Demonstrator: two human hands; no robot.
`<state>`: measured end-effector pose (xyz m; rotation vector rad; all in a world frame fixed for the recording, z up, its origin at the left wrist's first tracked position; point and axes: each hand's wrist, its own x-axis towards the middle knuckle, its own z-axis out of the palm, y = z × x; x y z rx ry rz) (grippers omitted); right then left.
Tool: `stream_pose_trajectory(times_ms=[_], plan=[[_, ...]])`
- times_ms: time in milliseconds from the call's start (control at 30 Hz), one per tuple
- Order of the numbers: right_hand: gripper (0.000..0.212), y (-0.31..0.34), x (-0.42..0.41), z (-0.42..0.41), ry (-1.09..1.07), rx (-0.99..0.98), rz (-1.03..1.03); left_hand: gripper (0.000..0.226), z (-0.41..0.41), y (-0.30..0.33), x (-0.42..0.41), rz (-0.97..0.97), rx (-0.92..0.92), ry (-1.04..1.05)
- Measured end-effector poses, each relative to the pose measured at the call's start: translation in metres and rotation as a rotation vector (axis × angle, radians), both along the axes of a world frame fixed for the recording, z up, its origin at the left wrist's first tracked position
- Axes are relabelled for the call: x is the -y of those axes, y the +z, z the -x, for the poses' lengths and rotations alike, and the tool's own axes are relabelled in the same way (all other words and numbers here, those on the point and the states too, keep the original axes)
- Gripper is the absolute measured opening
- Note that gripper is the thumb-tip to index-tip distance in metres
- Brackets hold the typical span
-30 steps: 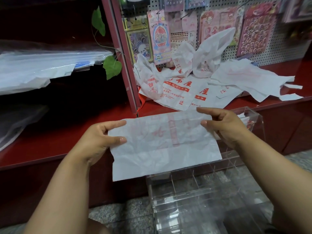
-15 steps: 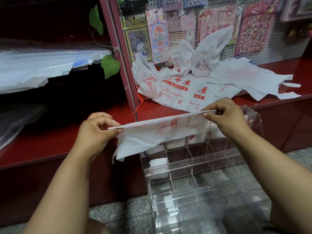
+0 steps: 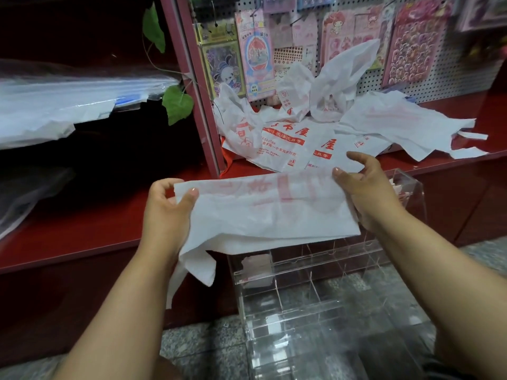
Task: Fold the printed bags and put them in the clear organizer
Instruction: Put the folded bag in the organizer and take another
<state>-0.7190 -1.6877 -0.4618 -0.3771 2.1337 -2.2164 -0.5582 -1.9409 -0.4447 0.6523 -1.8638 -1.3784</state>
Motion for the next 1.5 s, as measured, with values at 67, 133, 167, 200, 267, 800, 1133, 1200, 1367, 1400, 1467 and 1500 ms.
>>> stream_pose_trajectory(times_ms=[67, 133, 167, 200, 267, 800, 1133, 1200, 1367, 1400, 1467, 1500], plan=[[0.077, -0.002, -0.001, 0.0, 0.14, 0.074, -0.049, 0.029, 0.0, -0.002, 0.003, -0.053, -0.005, 0.05], [0.082, -0.006, -0.001, -0.002, 0.234, 0.057, -0.149, 0.035, -0.001, -0.004, 0.006, -0.063, 0.012, 0.09], [0.07, -0.009, -0.001, -0.001, 0.233, 0.032, -0.195, 0.038, -0.001, -0.005, 0.008, -0.061, 0.024, 0.104], [0.055, -0.011, 0.0, 0.0, 0.207, 0.014, -0.209, 0.041, 0.0, -0.006, 0.009, -0.07, 0.031, 0.108], [0.03, -0.014, 0.001, 0.003, 0.167, 0.027, -0.147, 0.044, 0.001, -0.007, 0.01, -0.136, 0.028, 0.085], [0.026, -0.016, -0.001, 0.005, 0.268, 0.222, 0.052, 0.024, 0.0, -0.02, 0.02, 0.007, 0.185, -0.215], [0.036, -0.017, -0.01, 0.013, 0.218, 0.047, -0.139, 0.059, -0.008, -0.015, 0.022, -0.03, 0.252, -0.386], [0.04, -0.014, -0.011, 0.012, 0.221, 0.015, -0.165, 0.067, -0.009, -0.016, 0.024, -0.011, 0.271, -0.394], [0.044, -0.013, -0.014, 0.013, 0.208, -0.064, -0.253, 0.056, -0.01, -0.017, 0.029, 0.056, 0.298, -0.365], [0.042, -0.012, -0.014, 0.013, 0.201, -0.086, -0.284, 0.049, -0.01, -0.016, 0.028, 0.075, 0.268, -0.348], [0.036, -0.012, -0.013, 0.014, 0.173, -0.14, -0.361, 0.036, -0.009, -0.013, 0.024, 0.122, 0.234, -0.301], [0.03, -0.012, -0.012, 0.014, 0.153, -0.168, -0.405, 0.029, -0.008, -0.012, 0.023, 0.141, 0.229, -0.277]])
